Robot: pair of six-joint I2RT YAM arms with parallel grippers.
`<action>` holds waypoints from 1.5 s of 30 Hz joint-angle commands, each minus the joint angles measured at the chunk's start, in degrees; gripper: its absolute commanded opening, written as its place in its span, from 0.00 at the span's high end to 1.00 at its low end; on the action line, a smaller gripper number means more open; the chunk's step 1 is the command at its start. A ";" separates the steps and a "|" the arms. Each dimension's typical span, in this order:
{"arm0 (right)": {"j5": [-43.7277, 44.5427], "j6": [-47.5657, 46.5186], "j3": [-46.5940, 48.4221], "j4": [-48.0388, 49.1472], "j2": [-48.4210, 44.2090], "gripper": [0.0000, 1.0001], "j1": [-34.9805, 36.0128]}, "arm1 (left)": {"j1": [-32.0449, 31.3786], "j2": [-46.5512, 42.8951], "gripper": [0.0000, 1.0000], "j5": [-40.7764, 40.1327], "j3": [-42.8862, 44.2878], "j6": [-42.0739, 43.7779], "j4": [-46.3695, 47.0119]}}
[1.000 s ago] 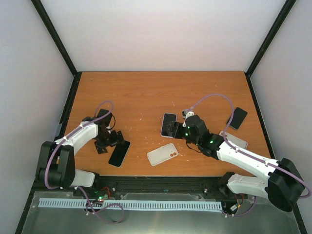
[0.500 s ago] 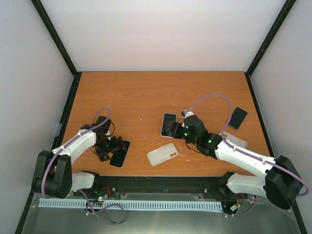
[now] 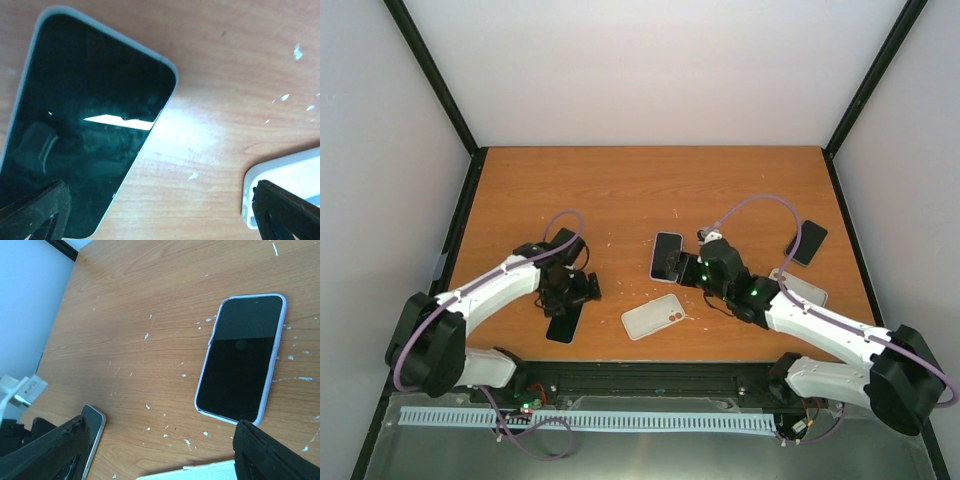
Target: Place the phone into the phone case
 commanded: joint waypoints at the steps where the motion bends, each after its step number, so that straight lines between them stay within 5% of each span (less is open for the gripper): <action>1: 1.92 0.72 -1.86 -0.76 -2.35 0.23 0.07 | -1.79 1.01 0.00 -11.90 6.49 1.86 -5.63; 4: 2.03 0.44 -2.21 -0.95 -2.93 0.23 0.07 | -1.11 2.17 0.00 -16.77 7.19 2.10 -8.31; 17: 3.92 0.26 -3.69 -2.53 -7.24 0.23 0.00 | 6.16 5.02 0.01 -14.64 3.84 3.04 -0.57; 28: 6.15 -0.32 -4.36 -3.61 -9.32 0.21 -0.18 | 6.08 5.84 0.01 -3.94 -4.13 1.32 10.24; 37: 5.80 0.32 -4.68 -2.29 -7.58 0.20 -0.29 | -1.12 3.78 0.00 -0.21 -3.15 -3.84 8.48; 45: 4.55 1.17 -5.68 -1.83 -7.04 0.20 -0.33 | -8.03 9.50 0.00 -9.18 2.45 -3.57 2.13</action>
